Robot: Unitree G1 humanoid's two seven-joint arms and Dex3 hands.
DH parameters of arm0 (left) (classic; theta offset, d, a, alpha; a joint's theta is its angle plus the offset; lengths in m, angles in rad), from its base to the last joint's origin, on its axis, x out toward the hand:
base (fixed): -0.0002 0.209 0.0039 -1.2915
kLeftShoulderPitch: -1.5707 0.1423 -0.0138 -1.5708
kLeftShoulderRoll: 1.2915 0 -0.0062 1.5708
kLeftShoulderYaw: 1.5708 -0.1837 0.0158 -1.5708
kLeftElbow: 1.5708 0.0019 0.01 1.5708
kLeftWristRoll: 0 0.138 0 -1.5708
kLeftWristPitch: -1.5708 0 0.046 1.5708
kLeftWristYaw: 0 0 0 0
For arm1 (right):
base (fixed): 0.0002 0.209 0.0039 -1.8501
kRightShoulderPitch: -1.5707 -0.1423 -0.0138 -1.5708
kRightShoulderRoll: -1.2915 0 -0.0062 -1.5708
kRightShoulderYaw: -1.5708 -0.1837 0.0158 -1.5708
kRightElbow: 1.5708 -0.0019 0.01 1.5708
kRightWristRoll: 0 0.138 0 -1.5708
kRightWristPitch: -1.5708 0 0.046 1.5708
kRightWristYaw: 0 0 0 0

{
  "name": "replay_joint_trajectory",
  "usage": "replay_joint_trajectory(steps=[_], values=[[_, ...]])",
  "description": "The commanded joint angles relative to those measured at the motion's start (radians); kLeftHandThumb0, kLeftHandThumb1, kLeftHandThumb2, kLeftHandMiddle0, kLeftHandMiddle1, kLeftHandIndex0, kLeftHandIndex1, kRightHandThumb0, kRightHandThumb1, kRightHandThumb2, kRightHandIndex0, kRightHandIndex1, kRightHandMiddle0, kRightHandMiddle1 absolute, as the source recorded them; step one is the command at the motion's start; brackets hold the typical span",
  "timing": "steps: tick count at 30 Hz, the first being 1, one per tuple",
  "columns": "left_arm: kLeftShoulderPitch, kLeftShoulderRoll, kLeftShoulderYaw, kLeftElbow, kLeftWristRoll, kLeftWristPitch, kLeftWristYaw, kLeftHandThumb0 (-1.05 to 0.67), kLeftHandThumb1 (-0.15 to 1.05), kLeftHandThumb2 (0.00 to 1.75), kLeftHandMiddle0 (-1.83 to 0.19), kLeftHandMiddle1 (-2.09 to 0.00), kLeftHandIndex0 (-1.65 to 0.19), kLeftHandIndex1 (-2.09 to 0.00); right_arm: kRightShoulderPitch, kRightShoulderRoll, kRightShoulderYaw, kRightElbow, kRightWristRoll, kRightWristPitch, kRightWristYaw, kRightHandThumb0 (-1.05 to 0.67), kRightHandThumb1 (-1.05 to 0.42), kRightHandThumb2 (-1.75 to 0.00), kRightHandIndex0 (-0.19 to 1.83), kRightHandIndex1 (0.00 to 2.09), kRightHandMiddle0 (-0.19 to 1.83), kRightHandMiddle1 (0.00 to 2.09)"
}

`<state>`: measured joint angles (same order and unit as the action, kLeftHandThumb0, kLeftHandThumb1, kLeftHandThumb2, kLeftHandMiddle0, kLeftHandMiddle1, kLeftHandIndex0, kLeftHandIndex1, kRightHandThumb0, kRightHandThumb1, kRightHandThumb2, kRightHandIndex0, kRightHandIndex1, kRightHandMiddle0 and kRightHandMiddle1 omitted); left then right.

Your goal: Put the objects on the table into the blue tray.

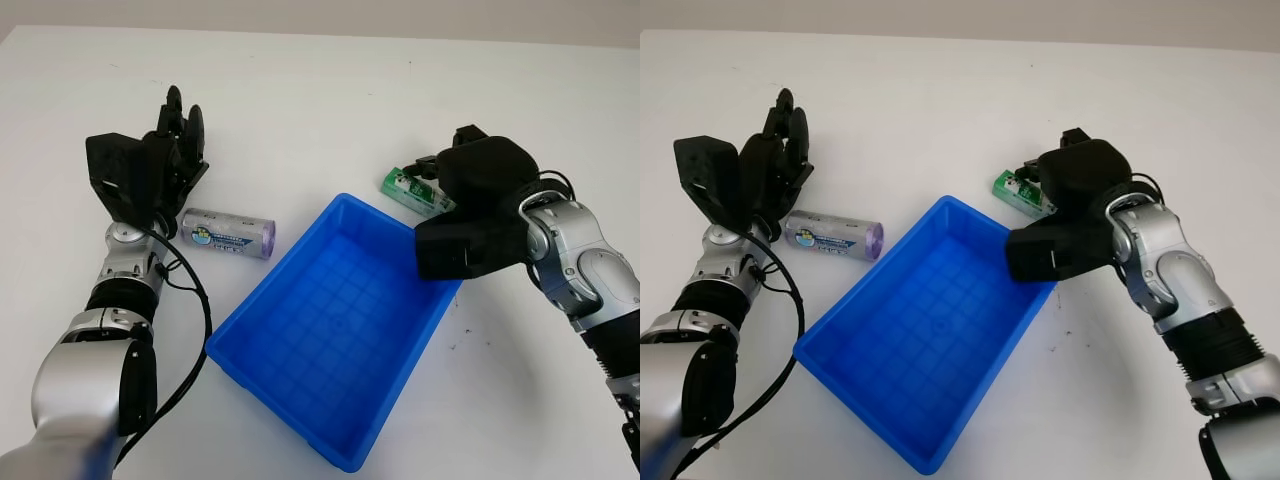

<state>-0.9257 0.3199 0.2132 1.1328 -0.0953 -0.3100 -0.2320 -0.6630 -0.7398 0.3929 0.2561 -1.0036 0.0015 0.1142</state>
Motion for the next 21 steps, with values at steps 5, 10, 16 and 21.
replay_joint_trajectory(steps=[5, 10, 16, 21], values=[[-0.006, 0.004, 0.004, -0.001, -0.005, -0.013, 0.000, -0.77, 1.05, 0.66, 0.19, 0.00, 0.19, 0.00, 0.003, -0.016, 0.040, 0.100, -0.088, -0.059, -0.153, -0.57, -1.01, -0.06, 0.84, 2.09, 0.43, 2.09], [-0.005, 0.007, 0.001, -0.002, -0.005, -0.003, -0.013, -0.79, 1.05, 0.65, 0.19, 0.00, 0.19, 0.00, -0.023, -0.004, 0.025, 0.160, -0.089, -0.087, -0.250, -0.55, -1.00, -0.05, 0.84, 2.09, 0.49, 2.09], [-0.003, 0.006, 0.004, 0.001, -0.008, -0.010, -0.021, -0.77, 1.05, 0.65, 0.19, 0.00, 0.19, 0.00, -0.097, 0.025, -0.039, 0.312, 0.047, -0.155, -0.367, -0.50, -0.96, -0.05, 0.88, 2.09, 0.55, 2.09], [-0.002, 0.005, 0.001, 0.002, -0.005, -0.012, -0.023, -0.78, 1.05, 0.65, 0.19, 0.00, 0.19, 0.00, -0.168, 0.050, -0.099, 0.381, 0.175, -0.188, -0.375, -0.45, -0.94, -0.05, 0.82, 2.09, 0.55, 2.09]])
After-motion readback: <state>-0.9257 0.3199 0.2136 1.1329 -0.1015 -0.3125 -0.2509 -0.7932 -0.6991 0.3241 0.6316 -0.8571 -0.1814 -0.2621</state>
